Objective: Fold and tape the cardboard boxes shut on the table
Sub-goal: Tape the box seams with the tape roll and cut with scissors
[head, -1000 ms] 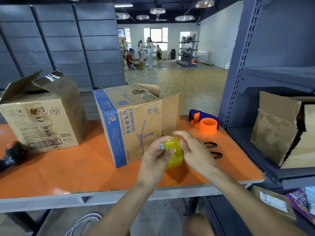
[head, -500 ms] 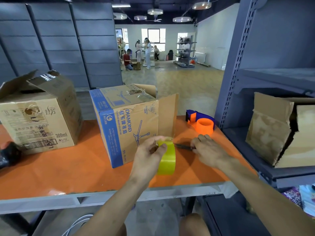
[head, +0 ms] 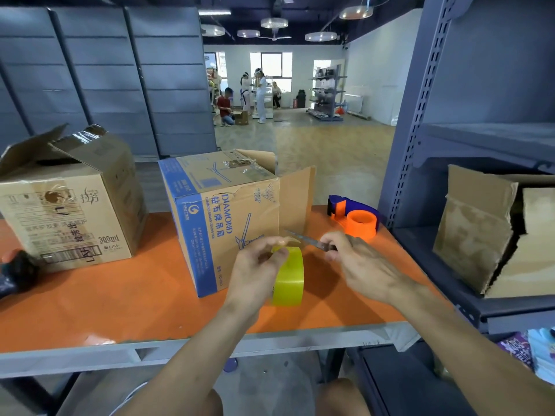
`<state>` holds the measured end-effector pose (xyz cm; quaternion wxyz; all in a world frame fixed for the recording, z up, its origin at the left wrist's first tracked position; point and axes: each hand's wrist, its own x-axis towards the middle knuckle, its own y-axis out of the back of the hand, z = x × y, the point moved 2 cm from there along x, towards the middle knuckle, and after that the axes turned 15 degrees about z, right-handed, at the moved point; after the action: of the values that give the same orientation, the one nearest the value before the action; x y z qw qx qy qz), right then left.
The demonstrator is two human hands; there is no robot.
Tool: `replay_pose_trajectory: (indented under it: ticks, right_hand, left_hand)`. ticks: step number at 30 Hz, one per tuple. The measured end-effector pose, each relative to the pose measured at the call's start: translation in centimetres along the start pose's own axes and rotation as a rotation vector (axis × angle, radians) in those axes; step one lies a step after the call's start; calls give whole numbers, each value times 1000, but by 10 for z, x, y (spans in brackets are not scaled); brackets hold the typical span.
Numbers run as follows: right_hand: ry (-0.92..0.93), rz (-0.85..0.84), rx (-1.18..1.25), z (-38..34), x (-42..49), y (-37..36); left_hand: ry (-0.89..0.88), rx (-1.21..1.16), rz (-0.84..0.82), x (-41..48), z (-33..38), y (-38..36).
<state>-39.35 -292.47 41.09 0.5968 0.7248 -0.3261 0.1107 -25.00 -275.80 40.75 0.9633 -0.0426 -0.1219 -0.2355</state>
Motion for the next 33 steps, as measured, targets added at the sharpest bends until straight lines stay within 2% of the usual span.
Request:
replay_pose_trajectory:
  ticks: [3, 8, 14, 17, 20, 25, 33]
  right_hand:
    - [37, 8, 20, -4, 0, 0]
    - [197, 152, -42, -18, 2, 6]
    - [192, 165, -68, -21, 2, 9]
    - [77, 212, 13, -17, 2, 6]
    - [6, 219, 94, -13, 3, 1]
    - [68, 190, 55, -18, 4, -7]
    - [192, 189, -52, -31, 7, -2]
  left_hand:
    - [-17, 43, 25, 0, 1, 2]
    - [5, 81, 97, 0, 1, 1]
    - [2, 39, 55, 0, 1, 0]
    - [-29, 24, 13, -2, 0, 2]
    - [-23, 32, 41, -1, -2, 5]
    - [-24, 21, 28, 0, -4, 7]
    - [13, 75, 144, 5, -8, 6]
